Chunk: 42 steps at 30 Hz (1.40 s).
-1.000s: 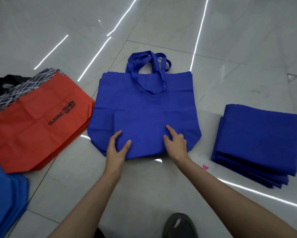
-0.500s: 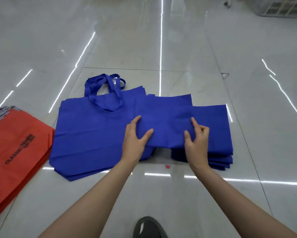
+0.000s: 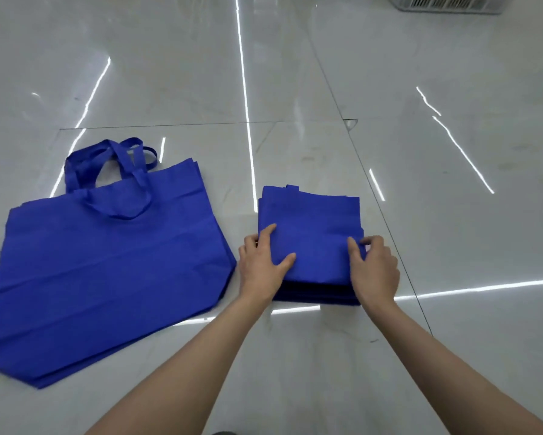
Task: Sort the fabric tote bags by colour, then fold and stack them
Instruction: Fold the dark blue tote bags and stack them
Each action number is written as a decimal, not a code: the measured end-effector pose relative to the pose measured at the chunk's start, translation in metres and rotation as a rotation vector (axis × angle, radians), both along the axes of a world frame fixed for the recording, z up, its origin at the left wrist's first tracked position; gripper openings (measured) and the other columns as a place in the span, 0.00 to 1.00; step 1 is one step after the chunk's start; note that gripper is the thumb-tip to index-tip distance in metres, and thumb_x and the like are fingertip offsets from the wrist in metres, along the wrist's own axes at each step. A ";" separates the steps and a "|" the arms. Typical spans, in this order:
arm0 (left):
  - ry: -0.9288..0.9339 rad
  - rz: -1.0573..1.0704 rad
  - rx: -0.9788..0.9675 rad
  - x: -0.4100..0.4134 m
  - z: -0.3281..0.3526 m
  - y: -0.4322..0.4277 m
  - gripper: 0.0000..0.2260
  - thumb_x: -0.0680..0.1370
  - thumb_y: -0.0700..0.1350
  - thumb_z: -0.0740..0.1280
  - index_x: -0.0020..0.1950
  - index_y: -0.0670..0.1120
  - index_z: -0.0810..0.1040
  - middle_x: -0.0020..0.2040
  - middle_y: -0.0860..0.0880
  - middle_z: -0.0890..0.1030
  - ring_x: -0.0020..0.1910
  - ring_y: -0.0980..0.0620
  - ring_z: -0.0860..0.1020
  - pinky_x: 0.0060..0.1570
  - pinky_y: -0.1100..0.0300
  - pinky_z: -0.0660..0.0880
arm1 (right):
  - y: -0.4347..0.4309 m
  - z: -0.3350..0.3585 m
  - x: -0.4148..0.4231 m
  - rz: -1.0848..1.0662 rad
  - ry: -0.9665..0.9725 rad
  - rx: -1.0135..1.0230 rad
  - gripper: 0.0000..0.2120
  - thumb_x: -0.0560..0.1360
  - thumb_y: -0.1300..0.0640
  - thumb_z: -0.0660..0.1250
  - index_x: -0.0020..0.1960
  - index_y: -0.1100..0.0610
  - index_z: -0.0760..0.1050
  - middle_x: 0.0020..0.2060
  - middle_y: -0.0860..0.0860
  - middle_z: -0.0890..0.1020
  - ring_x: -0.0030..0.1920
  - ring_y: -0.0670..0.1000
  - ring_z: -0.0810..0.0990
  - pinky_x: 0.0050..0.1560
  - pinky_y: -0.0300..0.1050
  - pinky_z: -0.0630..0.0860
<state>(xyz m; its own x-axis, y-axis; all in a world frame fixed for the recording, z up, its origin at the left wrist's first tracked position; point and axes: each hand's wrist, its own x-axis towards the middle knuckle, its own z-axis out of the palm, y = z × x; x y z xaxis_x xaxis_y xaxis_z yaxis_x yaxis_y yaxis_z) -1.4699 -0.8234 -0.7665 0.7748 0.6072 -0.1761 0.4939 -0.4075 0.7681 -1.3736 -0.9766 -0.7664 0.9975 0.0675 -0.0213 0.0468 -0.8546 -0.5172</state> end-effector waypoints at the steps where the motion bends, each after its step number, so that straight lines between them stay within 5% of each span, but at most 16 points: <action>1: -0.001 0.007 -0.017 0.002 -0.001 0.000 0.27 0.76 0.53 0.67 0.72 0.53 0.61 0.65 0.48 0.63 0.64 0.49 0.62 0.63 0.59 0.63 | -0.001 -0.001 0.004 0.004 0.017 -0.030 0.19 0.79 0.43 0.58 0.57 0.57 0.70 0.53 0.57 0.75 0.53 0.58 0.72 0.51 0.53 0.71; 5: -0.112 0.180 -0.158 0.013 0.002 0.002 0.19 0.77 0.49 0.66 0.65 0.46 0.66 0.62 0.48 0.60 0.62 0.47 0.67 0.56 0.64 0.64 | -0.002 -0.002 0.020 -0.074 0.250 0.103 0.31 0.76 0.41 0.62 0.68 0.61 0.61 0.65 0.59 0.65 0.61 0.61 0.69 0.57 0.55 0.72; 9: 0.011 0.335 -0.452 0.021 0.009 0.010 0.36 0.75 0.52 0.69 0.74 0.44 0.51 0.70 0.44 0.61 0.64 0.45 0.68 0.54 0.60 0.65 | 0.006 0.000 0.029 -0.203 0.599 0.453 0.27 0.79 0.46 0.59 0.70 0.61 0.60 0.59 0.53 0.71 0.55 0.56 0.73 0.51 0.49 0.71; 14: -0.054 0.288 -0.760 0.018 0.005 0.017 0.20 0.77 0.50 0.67 0.66 0.46 0.67 0.59 0.50 0.75 0.48 0.53 0.75 0.47 0.59 0.73 | 0.011 0.002 0.030 -0.123 0.633 0.506 0.10 0.80 0.52 0.55 0.53 0.56 0.71 0.51 0.52 0.77 0.49 0.54 0.76 0.53 0.50 0.74; 21: -0.054 0.161 -0.788 0.014 0.004 0.024 0.25 0.76 0.49 0.68 0.70 0.49 0.63 0.64 0.50 0.73 0.58 0.49 0.74 0.57 0.55 0.74 | 0.009 0.003 0.028 0.010 0.599 0.554 0.13 0.82 0.56 0.51 0.64 0.53 0.66 0.57 0.49 0.74 0.55 0.52 0.74 0.54 0.47 0.71; 24: 0.000 0.106 -0.671 0.011 0.000 0.023 0.29 0.76 0.51 0.67 0.72 0.48 0.58 0.67 0.49 0.69 0.62 0.48 0.72 0.59 0.55 0.72 | 0.005 -0.007 0.019 0.093 0.543 0.347 0.17 0.82 0.51 0.50 0.67 0.57 0.63 0.60 0.52 0.73 0.57 0.55 0.74 0.61 0.51 0.70; 27: -0.026 0.094 -0.344 0.005 0.001 0.020 0.39 0.75 0.56 0.67 0.76 0.48 0.47 0.75 0.47 0.57 0.73 0.47 0.59 0.69 0.51 0.63 | 0.009 -0.008 0.013 0.143 0.076 -0.023 0.22 0.81 0.52 0.55 0.70 0.62 0.62 0.68 0.60 0.68 0.66 0.61 0.68 0.67 0.55 0.65; 30: -0.094 -0.120 -0.010 -0.015 0.009 0.013 0.47 0.68 0.66 0.66 0.76 0.55 0.39 0.77 0.50 0.40 0.76 0.51 0.44 0.72 0.53 0.51 | 0.023 0.014 0.015 0.400 -0.357 -0.119 0.23 0.78 0.55 0.60 0.70 0.64 0.65 0.70 0.63 0.66 0.69 0.62 0.65 0.69 0.57 0.62; 32: 0.025 -0.343 0.186 -0.026 0.007 0.012 0.51 0.63 0.72 0.64 0.75 0.59 0.36 0.75 0.50 0.32 0.76 0.48 0.41 0.74 0.48 0.50 | 0.038 0.025 0.023 0.550 -0.498 -0.153 0.24 0.75 0.57 0.62 0.69 0.65 0.67 0.69 0.63 0.67 0.68 0.63 0.67 0.68 0.59 0.64; 37: 0.240 -0.486 0.456 -0.032 -0.006 0.012 0.52 0.69 0.60 0.71 0.75 0.54 0.34 0.72 0.43 0.26 0.73 0.41 0.55 0.67 0.54 0.62 | 0.085 0.035 0.044 0.779 -0.235 -0.316 0.27 0.81 0.52 0.55 0.77 0.56 0.51 0.77 0.54 0.50 0.76 0.56 0.50 0.75 0.53 0.47; 42: 0.330 -0.478 0.536 -0.029 -0.008 0.005 0.48 0.73 0.55 0.70 0.75 0.52 0.34 0.71 0.38 0.27 0.63 0.43 0.67 0.59 0.57 0.68 | 0.096 0.015 0.068 0.743 0.074 -0.516 0.27 0.81 0.43 0.47 0.77 0.53 0.51 0.74 0.53 0.60 0.74 0.58 0.57 0.72 0.58 0.48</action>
<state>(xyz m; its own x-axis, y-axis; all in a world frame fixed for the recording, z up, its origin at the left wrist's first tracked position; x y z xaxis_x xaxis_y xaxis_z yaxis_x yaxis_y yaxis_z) -1.4990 -0.8183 -0.7745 0.9318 0.2887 -0.2198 0.3400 -0.9063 0.2511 -1.3061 -0.8807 -0.7511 0.6956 0.6575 -0.2895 0.6604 -0.7439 -0.1025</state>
